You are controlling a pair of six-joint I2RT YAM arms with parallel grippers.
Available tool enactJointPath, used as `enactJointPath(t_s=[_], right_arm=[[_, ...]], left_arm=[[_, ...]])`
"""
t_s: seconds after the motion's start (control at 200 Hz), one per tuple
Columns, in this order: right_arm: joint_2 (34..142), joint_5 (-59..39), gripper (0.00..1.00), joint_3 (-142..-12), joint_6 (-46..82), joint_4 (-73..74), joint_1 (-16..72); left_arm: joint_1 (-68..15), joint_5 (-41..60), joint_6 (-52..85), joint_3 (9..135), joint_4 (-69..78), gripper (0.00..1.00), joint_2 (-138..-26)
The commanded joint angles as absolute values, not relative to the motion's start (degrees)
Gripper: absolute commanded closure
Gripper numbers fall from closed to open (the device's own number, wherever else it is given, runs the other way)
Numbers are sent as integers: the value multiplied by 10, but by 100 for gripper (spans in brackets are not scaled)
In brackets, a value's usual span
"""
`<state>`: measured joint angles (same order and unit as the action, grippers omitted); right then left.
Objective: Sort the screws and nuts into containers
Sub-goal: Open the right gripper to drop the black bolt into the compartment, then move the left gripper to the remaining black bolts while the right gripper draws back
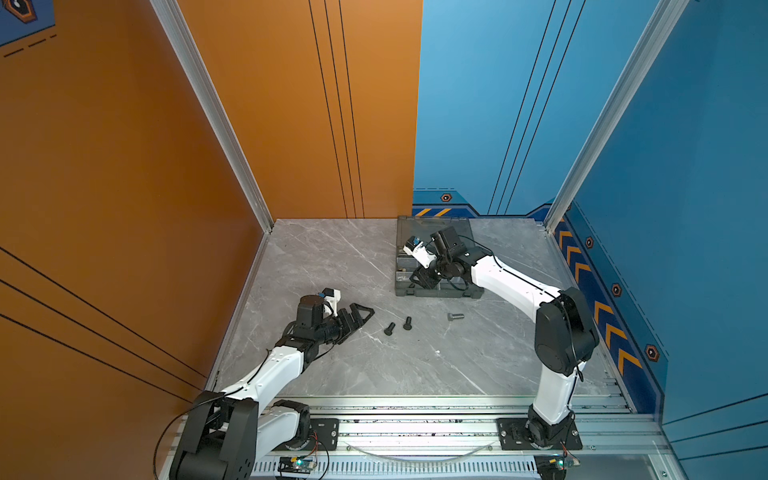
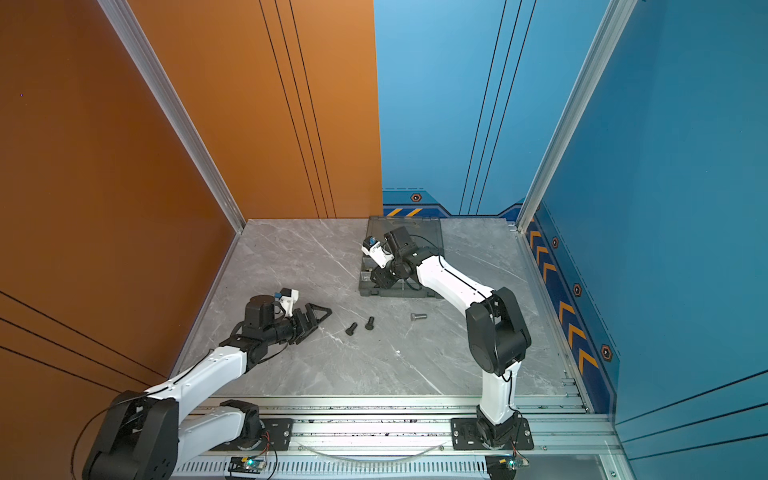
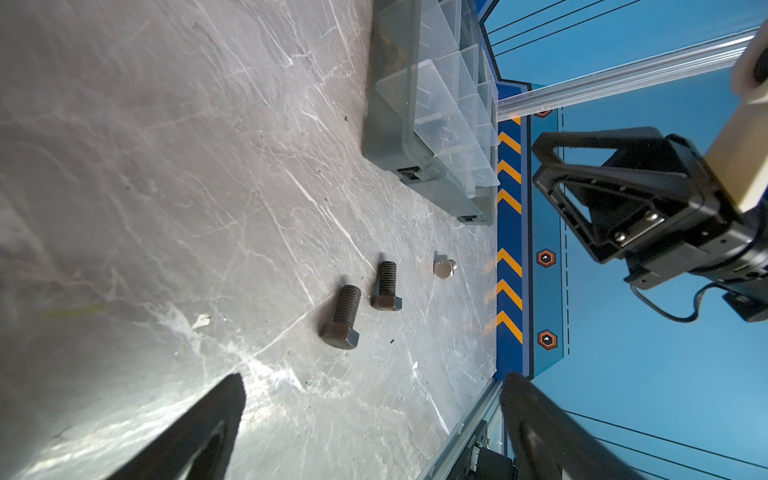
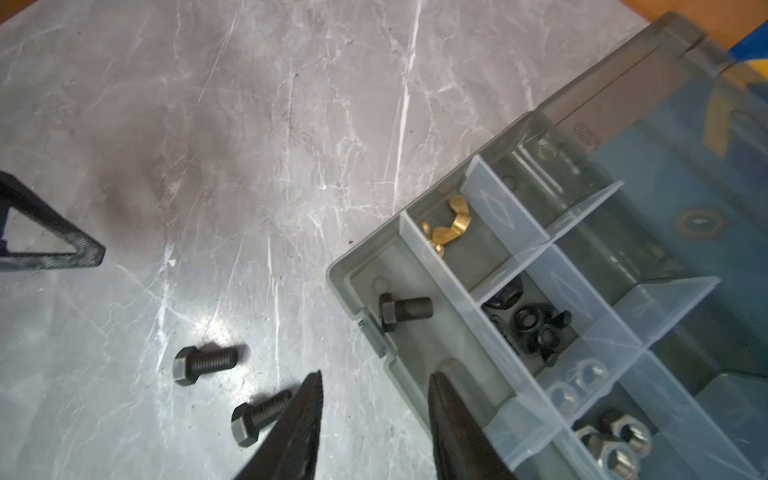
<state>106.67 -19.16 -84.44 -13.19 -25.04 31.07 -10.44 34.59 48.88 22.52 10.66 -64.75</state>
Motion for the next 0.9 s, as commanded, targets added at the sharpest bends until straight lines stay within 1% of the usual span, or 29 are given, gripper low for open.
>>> enactJointPath(t_s=[0.0, 0.06, 0.13, 0.28, 0.385, 0.491, 0.691, 0.796, 0.896], right_arm=[[1044, -228, 55, -796, -99, -214, 315], [1030, -222, 55, -771, -79, -196, 322], [1022, -192, 54, -757, -50, -197, 337], [1019, -87, 54, -760, 19, -236, 392], [1023, 1, 52, -764, 97, -258, 439], [1029, 42, 51, -756, 149, -260, 466], [1040, 57, 51, -742, 205, -263, 485], [1032, 61, 51, -728, 218, -263, 485], [1018, 59, 51, -709, 226, -259, 481]], left_arm=[[-99, 352, 475, 231, 94, 2, -642], [-99, 352, 475, 230, 94, 2, -643], [-99, 351, 475, 231, 93, 2, -643], [-99, 349, 475, 230, 92, 2, -645], [-98, 341, 474, 232, 84, 2, -645], [-98, 331, 471, 229, 78, 2, -642], [-100, 311, 459, 232, 60, 2, -633], [-118, 261, 438, 236, 28, 2, -620], [-155, 206, 411, 249, 1, 2, -612]])
